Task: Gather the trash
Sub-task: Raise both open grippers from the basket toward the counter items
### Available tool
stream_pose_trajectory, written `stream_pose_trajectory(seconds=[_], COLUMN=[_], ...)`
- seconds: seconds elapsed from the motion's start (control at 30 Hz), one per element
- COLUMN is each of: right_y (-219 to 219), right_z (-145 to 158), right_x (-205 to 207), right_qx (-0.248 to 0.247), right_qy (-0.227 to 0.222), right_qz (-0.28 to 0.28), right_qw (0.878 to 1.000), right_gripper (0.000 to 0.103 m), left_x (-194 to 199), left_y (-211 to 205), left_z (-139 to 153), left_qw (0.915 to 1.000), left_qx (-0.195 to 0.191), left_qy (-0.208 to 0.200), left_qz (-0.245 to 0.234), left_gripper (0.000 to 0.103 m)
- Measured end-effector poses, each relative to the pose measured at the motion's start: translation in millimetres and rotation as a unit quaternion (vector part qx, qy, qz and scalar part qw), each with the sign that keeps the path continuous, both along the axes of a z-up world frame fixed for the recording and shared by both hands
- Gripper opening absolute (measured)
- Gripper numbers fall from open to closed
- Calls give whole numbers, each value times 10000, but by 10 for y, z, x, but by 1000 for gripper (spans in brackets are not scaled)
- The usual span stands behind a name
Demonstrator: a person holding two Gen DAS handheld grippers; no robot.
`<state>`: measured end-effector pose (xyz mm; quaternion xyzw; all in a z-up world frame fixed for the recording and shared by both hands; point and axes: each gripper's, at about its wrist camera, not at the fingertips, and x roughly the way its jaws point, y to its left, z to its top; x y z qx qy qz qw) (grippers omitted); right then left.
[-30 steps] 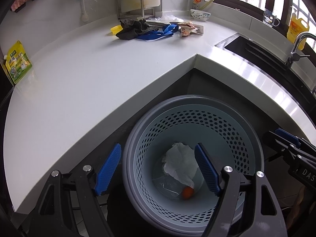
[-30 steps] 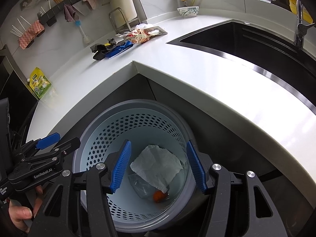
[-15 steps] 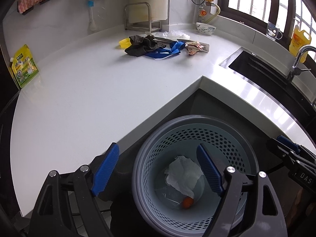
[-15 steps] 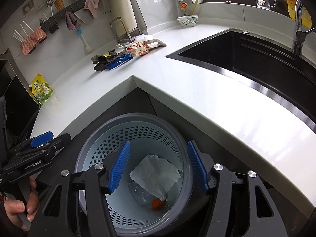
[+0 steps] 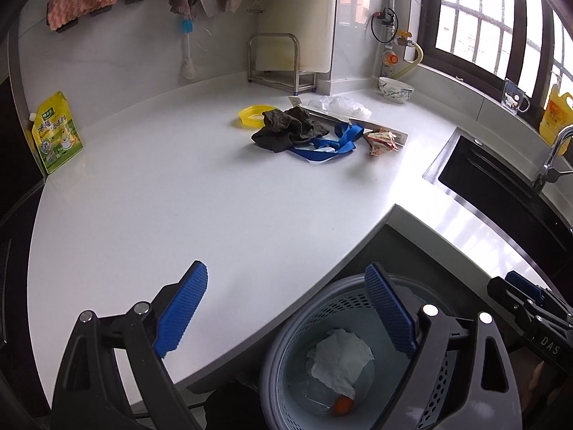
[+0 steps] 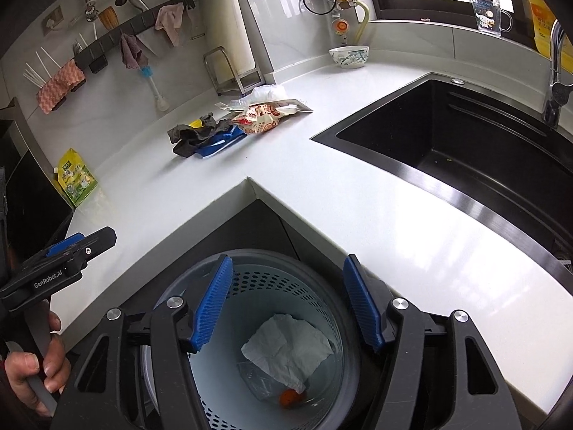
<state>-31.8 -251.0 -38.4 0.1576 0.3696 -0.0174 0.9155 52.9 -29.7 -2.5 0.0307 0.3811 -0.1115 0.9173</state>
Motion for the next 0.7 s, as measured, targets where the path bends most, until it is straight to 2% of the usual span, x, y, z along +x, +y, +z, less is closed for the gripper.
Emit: stream_pose_trajectory(seconds=[0.2, 0.27, 0.7], right_y=[55, 59, 141], right_z=[114, 154, 372], right_x=[248, 326, 908], right_qx=[-157, -173, -554], right_qy=[-65, -130, -591], right_qz=[35, 25, -206], right_qw=[9998, 9998, 9965], right_gripper=[64, 69, 80], left_x=[215, 284, 886], left_y=[74, 95, 151], left_z=[106, 147, 321], left_qw=[9998, 9997, 9962], left_qx=[-47, -22, 217], left_qy=[-105, -184, -699], left_qz=[140, 179, 475], left_gripper=[91, 93, 96])
